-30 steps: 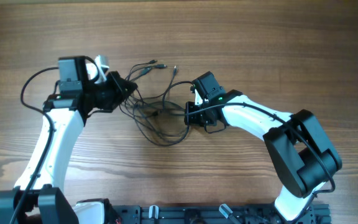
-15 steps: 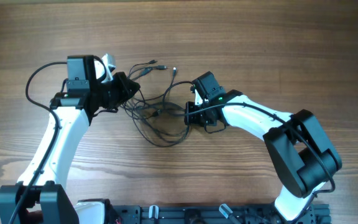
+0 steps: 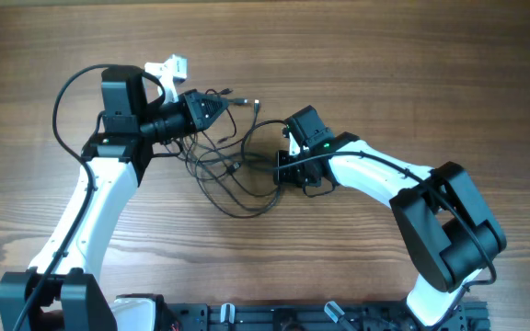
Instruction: Untangle cables
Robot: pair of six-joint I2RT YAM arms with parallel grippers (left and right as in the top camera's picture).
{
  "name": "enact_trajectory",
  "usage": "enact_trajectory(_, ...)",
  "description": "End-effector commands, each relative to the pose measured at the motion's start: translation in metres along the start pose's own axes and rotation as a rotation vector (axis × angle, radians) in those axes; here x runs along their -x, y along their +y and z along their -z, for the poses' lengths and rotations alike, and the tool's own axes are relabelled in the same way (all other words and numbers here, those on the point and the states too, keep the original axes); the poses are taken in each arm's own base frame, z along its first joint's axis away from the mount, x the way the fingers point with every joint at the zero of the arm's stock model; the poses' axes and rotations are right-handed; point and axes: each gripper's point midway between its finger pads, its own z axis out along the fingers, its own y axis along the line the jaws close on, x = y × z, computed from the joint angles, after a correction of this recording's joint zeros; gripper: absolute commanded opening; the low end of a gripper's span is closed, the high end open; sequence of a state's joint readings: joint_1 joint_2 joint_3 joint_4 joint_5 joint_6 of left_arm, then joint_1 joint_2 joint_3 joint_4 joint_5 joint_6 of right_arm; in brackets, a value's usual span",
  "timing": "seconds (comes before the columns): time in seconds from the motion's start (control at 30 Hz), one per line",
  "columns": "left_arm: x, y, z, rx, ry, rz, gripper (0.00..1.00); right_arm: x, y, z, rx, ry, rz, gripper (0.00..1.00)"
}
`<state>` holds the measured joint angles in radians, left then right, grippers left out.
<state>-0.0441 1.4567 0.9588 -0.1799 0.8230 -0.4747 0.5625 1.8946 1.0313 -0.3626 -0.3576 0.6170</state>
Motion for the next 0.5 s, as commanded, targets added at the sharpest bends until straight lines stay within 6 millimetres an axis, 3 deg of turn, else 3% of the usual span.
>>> enact_trajectory(0.0, -0.001, 0.011, 0.010, 0.006, 0.014, 0.044, 0.04, -0.005, -0.022, -0.009, -0.087, 0.008, -0.031, 0.04)
enact_trajectory(0.07, 0.000, 0.017, 0.015, 0.014, 0.011, 0.069, 0.08, -0.004, -0.022, -0.009, -0.087, 0.007, -0.031, 0.04)
enact_trajectory(0.13, 0.001, 0.017, 0.020, -0.003, 0.013, 0.083, 0.28, -0.004, -0.022, -0.009, -0.087, 0.007, -0.031, 0.04)
enact_trajectory(0.27, 0.006, 0.018, 0.029, -0.036, 0.006, 0.100, 0.47, 0.004, -0.031, -0.002, -0.088, -0.005, -0.067, 0.09)
enact_trajectory(0.4, 0.011, 0.024, 0.036, -0.033, -0.014, 0.115, 0.54, 0.019, -0.057, 0.020, -0.093, -0.009, -0.156, 0.09)
enact_trajectory(0.47, 0.010, 0.025, 0.037, -0.029, -0.012, 0.123, 0.61, 0.026, -0.064, 0.032, -0.051, -0.008, -0.143, 0.16)
